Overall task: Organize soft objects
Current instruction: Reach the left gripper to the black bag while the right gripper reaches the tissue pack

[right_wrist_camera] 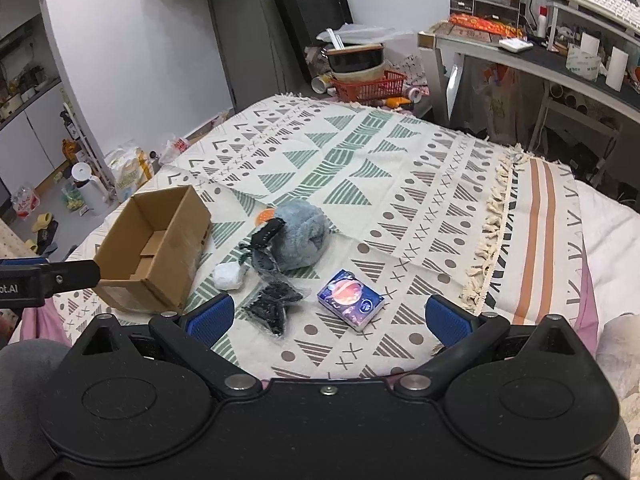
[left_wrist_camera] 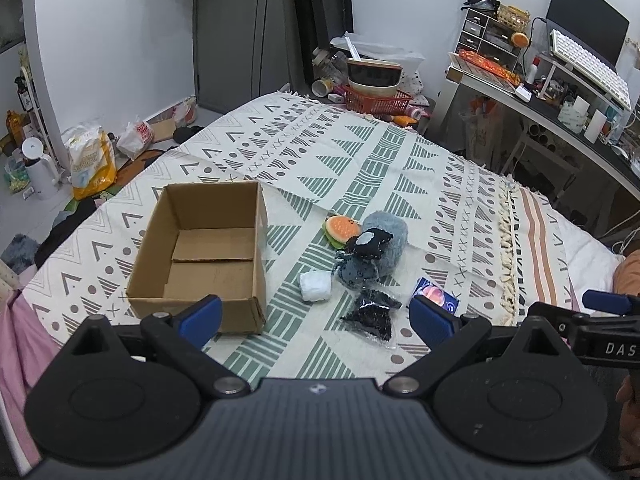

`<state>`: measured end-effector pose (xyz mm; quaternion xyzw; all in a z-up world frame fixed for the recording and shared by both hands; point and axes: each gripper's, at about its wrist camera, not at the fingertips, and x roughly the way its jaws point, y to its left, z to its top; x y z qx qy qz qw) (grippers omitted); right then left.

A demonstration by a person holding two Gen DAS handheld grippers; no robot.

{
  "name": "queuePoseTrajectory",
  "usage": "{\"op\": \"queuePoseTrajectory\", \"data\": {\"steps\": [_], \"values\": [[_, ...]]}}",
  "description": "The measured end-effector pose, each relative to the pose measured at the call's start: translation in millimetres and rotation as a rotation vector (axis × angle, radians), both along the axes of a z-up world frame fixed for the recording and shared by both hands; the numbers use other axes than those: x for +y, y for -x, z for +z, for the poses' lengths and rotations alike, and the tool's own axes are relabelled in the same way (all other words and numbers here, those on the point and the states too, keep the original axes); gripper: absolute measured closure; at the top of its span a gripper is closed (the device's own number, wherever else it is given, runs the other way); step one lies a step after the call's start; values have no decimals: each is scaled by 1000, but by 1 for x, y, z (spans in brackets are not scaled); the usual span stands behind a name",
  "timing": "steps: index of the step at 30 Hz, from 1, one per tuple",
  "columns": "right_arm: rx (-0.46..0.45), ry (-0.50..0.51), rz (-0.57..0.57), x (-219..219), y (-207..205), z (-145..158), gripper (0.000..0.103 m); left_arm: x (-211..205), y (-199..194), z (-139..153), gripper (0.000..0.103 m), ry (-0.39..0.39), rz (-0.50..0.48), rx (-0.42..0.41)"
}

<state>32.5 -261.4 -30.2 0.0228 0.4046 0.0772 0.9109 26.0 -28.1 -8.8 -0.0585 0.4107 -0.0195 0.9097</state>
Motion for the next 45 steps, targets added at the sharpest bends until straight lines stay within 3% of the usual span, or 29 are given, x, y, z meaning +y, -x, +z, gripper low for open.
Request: {"op": "queuePoseTrajectory", "data": {"steps": [22,37,45], "values": [[188,-88,-71,-33,-70,-63,1,-29,-63,-50,7,75,1,114],[275,-56,17,-26,-110,-93,3,-52,-103,-96,12,69,18,204],[317,-25,92,-19,-128,-111,3,-64,-121,-127,23,82,24,271]]}}
